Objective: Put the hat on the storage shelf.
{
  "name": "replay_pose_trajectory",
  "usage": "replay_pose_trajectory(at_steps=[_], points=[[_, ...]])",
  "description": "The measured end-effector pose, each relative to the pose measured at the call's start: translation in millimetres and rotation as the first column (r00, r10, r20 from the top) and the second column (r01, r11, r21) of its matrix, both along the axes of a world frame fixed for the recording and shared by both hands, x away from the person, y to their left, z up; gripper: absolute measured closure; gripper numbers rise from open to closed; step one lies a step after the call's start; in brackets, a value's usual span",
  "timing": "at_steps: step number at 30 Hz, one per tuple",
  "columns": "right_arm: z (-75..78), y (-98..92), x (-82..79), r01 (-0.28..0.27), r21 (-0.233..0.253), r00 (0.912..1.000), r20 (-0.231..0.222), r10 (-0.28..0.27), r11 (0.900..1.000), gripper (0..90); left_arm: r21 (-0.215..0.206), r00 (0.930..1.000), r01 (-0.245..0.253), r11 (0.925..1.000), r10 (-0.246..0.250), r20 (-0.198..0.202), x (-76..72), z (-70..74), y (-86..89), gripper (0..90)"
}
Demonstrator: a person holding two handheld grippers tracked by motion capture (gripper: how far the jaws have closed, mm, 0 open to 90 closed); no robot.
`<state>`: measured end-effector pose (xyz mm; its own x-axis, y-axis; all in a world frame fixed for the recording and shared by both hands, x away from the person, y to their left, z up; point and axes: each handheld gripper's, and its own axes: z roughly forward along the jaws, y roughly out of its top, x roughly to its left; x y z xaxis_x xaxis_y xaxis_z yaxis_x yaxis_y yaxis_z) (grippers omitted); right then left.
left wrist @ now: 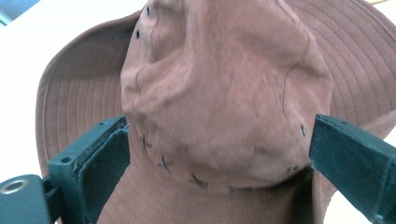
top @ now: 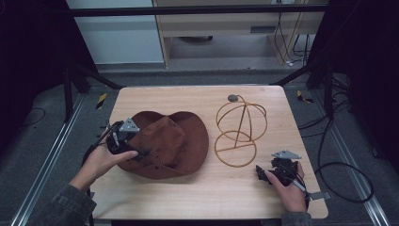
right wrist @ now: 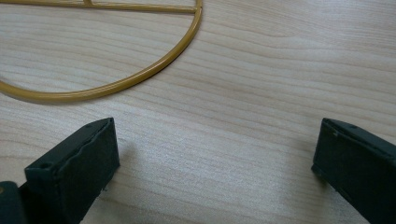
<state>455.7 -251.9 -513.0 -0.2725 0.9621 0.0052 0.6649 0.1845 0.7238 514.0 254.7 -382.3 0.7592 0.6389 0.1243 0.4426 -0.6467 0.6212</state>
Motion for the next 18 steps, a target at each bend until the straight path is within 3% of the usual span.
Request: replay_pose_trajectory(at_steps=[7, 14, 18], points=[[0.0, 0.0, 0.0, 0.000, 0.000, 1.0000, 0.000, 0.000, 1.000, 0.4, 0.023, 0.9986, 0.026, 0.9994, -0.025, -0.046, 20.1, 4.4, -16.3, 4.8], [0.0, -0.1, 0.0, -0.002, 0.000, 1.0000, 0.000, 0.002, 1.000, 0.4, 0.119, 0.9953, 0.060, 0.9911, -0.050, -0.083, 42.5, 1.2, -41.2, 5.0], [0.0, 0.0, 0.1, -0.002, 0.000, 1.0000, 0.000, 0.002, 1.000, 0.4, 0.117, 0.9941, 0.063, 0.9912, -0.052, -0.095, 49.8, -4.0, -48.3, 5.1]])
